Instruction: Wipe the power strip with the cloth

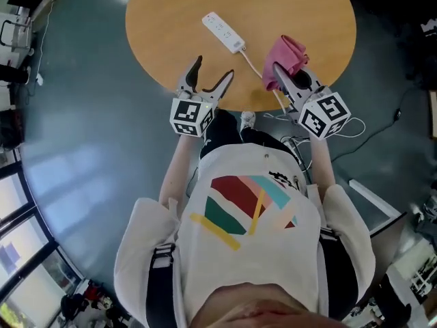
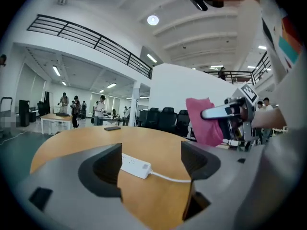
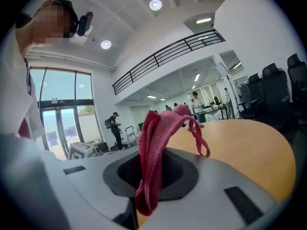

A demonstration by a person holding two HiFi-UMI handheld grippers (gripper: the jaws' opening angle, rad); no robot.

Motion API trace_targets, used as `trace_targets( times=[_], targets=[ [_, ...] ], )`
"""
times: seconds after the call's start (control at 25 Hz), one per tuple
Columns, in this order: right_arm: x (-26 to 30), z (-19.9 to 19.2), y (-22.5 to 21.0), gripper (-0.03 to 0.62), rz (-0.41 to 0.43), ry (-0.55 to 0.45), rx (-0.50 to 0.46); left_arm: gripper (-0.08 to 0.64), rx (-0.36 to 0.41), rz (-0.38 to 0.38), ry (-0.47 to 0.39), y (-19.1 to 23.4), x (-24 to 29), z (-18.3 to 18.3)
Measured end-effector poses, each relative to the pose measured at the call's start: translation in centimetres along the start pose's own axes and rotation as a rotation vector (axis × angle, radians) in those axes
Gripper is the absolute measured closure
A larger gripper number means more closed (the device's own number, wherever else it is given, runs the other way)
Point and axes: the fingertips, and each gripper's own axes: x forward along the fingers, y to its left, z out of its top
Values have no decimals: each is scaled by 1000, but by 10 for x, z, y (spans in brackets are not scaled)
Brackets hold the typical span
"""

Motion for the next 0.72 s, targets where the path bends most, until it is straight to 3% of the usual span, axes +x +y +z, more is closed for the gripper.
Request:
trace_targets(
  times=[0.16, 0.4, 0.64, 0.72],
  targets=[
    [16, -2, -13, 552, 44, 61, -29, 150, 21, 24, 60, 7, 31, -18],
    [53, -1, -37, 554, 57, 158, -132, 150, -98, 59, 120, 29, 80, -59],
    [103, -18, -59, 554, 128, 351, -430, 156, -161, 65, 186, 53, 97, -78],
    [125, -20, -66, 554, 162, 384, -482, 341, -166, 92, 198, 68, 97, -74]
  ],
)
